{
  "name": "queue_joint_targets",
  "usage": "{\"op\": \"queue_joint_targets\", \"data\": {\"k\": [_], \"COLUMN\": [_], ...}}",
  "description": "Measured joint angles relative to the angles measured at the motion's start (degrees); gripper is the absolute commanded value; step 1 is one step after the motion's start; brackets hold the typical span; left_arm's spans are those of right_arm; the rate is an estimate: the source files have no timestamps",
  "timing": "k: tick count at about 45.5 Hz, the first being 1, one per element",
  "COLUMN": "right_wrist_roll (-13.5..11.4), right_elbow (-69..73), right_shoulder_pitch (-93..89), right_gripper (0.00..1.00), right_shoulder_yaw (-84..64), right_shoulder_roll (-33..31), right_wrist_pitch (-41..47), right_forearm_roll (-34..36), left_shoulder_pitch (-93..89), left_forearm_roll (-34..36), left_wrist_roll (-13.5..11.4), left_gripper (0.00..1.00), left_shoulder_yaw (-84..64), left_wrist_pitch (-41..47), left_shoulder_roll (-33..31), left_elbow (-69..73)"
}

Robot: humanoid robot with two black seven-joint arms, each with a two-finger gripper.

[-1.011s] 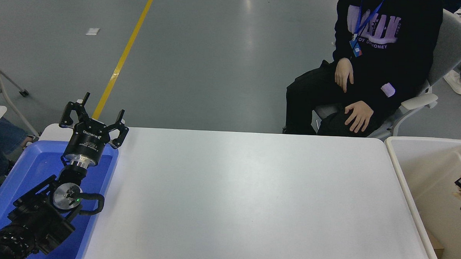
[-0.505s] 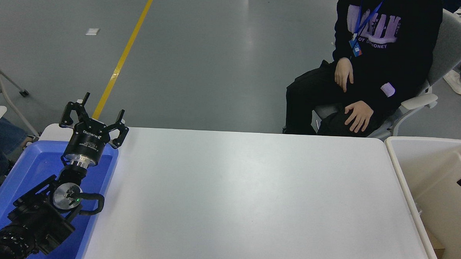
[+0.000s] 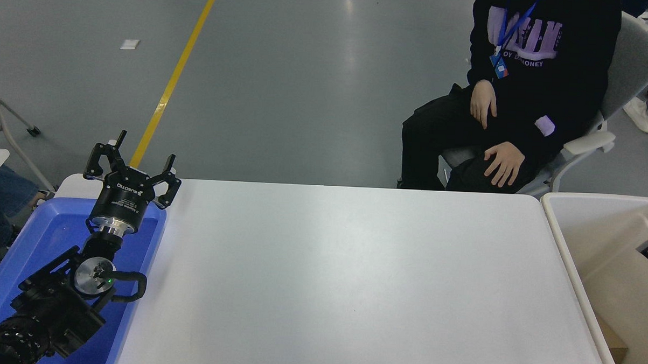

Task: Pick up paper ball place in dustbin

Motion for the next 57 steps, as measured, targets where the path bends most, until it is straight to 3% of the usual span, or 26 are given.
{"op": "queue_joint_targets", "data": {"k": [12,34,57], "right_wrist_roll": [0.01,0.05,0.06], "right_elbow": [14.14,24.43,36.58], "right_shoulder_pitch": [20.12,55.52,71.96], "right_gripper": [1.00,1.00,1.00], "right_shoulder_yaw": [-15.50,-24.37,-20.44], "right_shoulder_roll": [-1.24,8.17,20.07], "right_wrist_pitch": [5.50,43.84,51.40], "right_forearm_roll": [0.31,1.42,2.28], "left_shoulder_pitch": [0.07,0.09,0.09], "left_forearm_roll": [0.09,0.09,0.02], "left_wrist_roll": [0.00,0.00,0.00], "left_gripper": [0.98,0.98,0.98], "left_shoulder_yaw": [0.06,0.08,0.04], "left_wrist_pitch": [0.00,0.02,0.02], "left_shoulder_roll": [0.00,-0.01,0.00], "left_elbow": [0.00,0.01,0.02]}}
